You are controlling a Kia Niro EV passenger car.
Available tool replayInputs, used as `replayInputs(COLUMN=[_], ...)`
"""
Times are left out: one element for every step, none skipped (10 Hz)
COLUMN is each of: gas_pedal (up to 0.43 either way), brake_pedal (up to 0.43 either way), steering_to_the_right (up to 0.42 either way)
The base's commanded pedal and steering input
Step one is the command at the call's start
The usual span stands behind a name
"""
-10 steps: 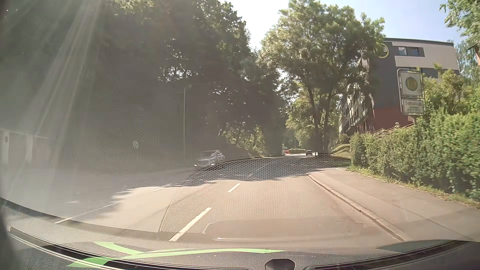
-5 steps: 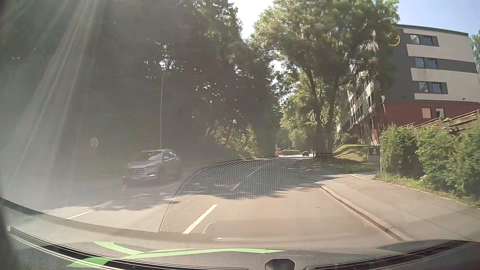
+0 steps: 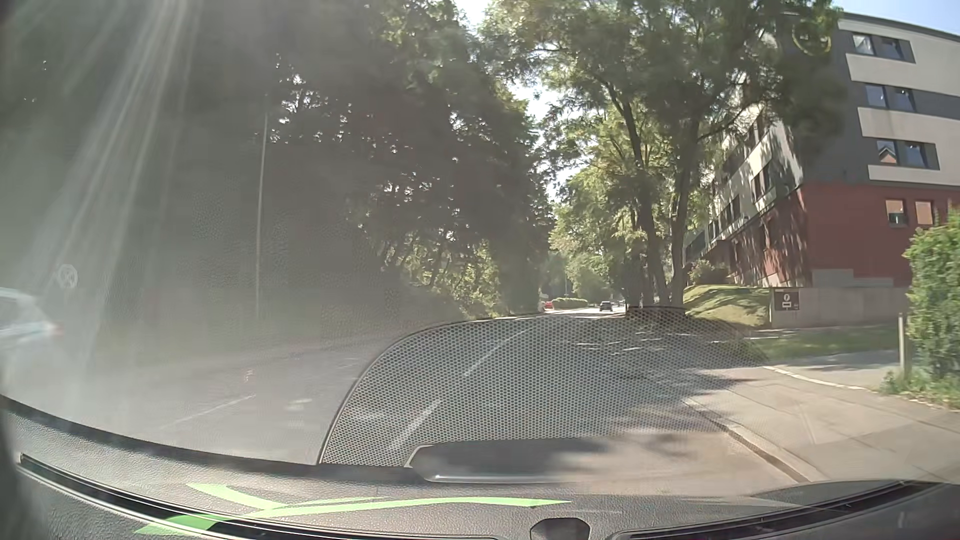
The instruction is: Follow the waypoints while adhering to traffic rules and regulations
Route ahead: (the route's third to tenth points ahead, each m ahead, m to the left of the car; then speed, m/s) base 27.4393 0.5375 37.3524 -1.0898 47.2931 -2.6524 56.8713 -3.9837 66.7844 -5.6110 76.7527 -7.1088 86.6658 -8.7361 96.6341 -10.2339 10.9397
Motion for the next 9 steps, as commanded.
replayInputs(gas_pedal=[0.209, 0.209, 0.209, 0.22, 0.22, 0.22, 0.22, 0.228, 0.228], brake_pedal=[0.0, 0.0, 0.0, 0.0, 0.0, 0.0, 0.0, 0.0, 0.0], steering_to_the_right=[0.015, 0.015, 0.015, 0.015, 0.015, 0.016, 0.015, 0.015, 0.015])
